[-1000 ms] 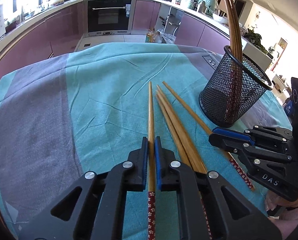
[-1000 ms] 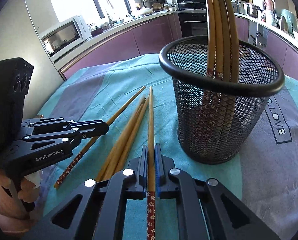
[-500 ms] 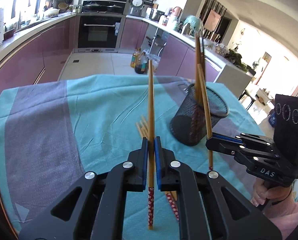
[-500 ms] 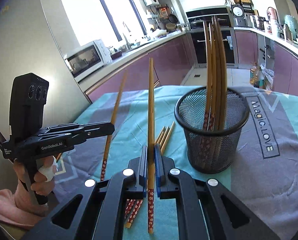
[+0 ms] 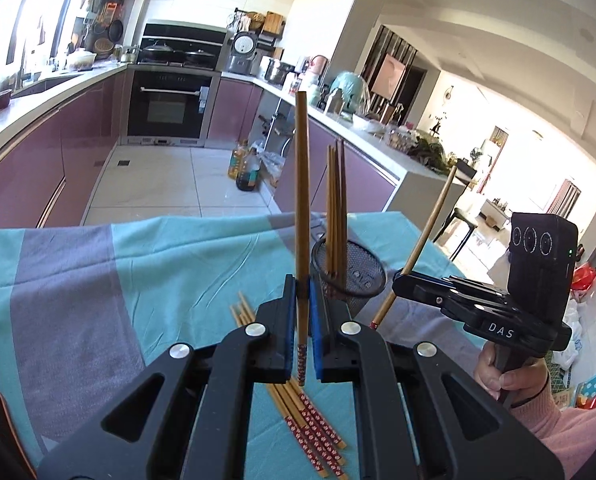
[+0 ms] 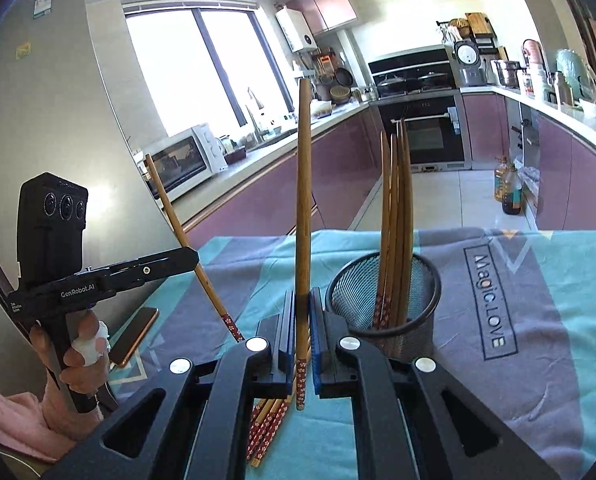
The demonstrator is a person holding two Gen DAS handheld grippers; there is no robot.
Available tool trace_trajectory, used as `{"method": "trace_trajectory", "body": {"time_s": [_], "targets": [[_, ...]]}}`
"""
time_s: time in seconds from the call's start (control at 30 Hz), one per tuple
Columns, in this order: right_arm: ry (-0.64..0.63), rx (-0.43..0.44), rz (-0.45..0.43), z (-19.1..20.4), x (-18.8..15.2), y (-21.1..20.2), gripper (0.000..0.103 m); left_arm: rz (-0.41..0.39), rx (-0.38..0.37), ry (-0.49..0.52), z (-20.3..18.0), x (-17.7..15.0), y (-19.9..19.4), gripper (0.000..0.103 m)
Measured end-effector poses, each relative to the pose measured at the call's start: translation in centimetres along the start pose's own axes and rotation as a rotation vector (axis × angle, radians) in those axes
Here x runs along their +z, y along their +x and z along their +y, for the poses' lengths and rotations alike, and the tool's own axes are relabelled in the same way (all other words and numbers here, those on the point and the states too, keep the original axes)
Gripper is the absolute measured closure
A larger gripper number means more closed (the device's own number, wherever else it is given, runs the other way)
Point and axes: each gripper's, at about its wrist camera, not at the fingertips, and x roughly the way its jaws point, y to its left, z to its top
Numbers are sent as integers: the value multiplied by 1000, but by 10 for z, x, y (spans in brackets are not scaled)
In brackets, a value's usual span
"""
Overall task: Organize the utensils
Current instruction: 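Lift the chopstick with the right gripper and lower it into the mesh cup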
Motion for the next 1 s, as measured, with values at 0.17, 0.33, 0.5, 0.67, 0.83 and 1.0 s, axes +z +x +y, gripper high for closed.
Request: {"method": "trace_trajectory", "body": {"time_s": [0.17,0.33,0.5,0.67,0.83,1.0], "targets": [[-26,-14,-44,-3,15,-13,97,-41,-13,10,-12,20,-2,96],[-44,-37,-90,-6,33,-26,97,-85,-36,32,-23,40,-2,96],[-55,-60,-127,-14,50,-31,97,-115,-50,53,-37,61,1,96],[-68,-88,-140,-18,60,-28,97,-119,-48,77,-48,75,11,96],[-74,-121,-121,-24,61,-14,97,-80,-32,101,-54,76,27,96],[-60,-134,-64,-34,54,5,97,-8,-16,139,-59,67,49,96]]}}
